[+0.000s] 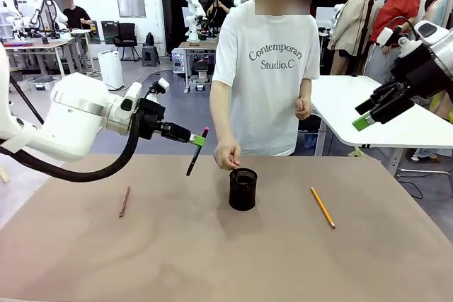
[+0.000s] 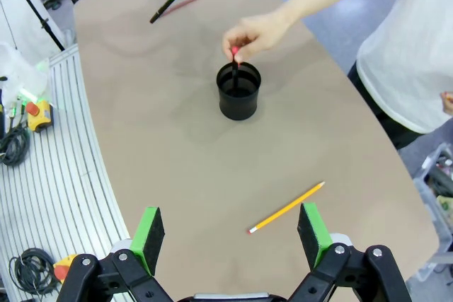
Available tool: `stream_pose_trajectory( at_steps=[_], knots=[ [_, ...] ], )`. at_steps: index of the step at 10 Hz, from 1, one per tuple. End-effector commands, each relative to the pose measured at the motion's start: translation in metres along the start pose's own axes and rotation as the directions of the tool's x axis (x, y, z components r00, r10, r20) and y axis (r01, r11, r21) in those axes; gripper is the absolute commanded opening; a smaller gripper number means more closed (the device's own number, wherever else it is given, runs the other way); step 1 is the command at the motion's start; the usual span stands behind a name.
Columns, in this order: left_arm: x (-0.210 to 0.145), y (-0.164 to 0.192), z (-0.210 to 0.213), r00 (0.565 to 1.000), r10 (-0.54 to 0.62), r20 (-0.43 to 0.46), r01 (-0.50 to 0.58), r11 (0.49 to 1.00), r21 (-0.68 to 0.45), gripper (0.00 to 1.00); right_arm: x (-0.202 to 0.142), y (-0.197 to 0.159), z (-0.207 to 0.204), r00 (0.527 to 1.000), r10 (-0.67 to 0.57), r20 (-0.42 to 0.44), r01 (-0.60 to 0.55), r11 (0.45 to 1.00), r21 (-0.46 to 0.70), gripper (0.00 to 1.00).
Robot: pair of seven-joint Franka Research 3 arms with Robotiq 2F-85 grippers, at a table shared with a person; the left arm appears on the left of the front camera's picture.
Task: Place the pens into the pen holder.
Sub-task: Pick up a writing instrument from the table and place it into the Pen holder.
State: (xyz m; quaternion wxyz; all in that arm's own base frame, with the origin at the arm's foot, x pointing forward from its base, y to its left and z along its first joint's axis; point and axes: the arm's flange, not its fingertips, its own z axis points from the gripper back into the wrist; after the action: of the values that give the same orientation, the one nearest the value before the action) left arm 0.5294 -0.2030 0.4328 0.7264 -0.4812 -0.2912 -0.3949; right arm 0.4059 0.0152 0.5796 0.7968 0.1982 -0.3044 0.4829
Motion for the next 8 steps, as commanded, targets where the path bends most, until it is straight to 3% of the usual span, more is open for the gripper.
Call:
stream_pose_trajectory(
  at_steps=[1, 2, 4, 6, 8],
  knots=[
    [0.001, -0.001, 0.004, 1.000, -0.008, 0.004, 0.008, 1.000, -0.002, 0.00, 0.001, 0.001, 0.000, 1.000, 0.004, 0.009, -0.004, 1.000, 0.004, 1.00],
    [-0.001, 0.002, 0.013, 0.999, -0.047, -0.004, 0.047, 0.999, -0.022, 0.00, 0.001, 0.001, 0.000, 1.000, 0.004, 0.009, -0.004, 1.000, 0.004, 1.00],
    [-0.004, 0.006, 0.060, 0.975, -0.181, 0.127, 0.181, 0.983, 0.008, 0.00, 0.001, 0.001, 0.000, 1.000, 0.004, 0.009, -0.004, 1.000, 0.004, 1.00],
    [-0.014, 0.005, 0.093, 0.911, -0.336, 0.238, 0.334, 0.941, 0.050, 0.00, 0.001, 0.001, 0.000, 1.000, 0.004, 0.009, -0.004, 1.000, 0.004, 1.00],
    [-0.022, 0.004, 0.132, 0.860, -0.373, 0.348, 0.400, 0.917, -0.006, 0.00, 0.001, 0.001, 0.000, 1.000, 0.004, 0.009, -0.004, 1.000, 0.004, 1.00]
  ],
)
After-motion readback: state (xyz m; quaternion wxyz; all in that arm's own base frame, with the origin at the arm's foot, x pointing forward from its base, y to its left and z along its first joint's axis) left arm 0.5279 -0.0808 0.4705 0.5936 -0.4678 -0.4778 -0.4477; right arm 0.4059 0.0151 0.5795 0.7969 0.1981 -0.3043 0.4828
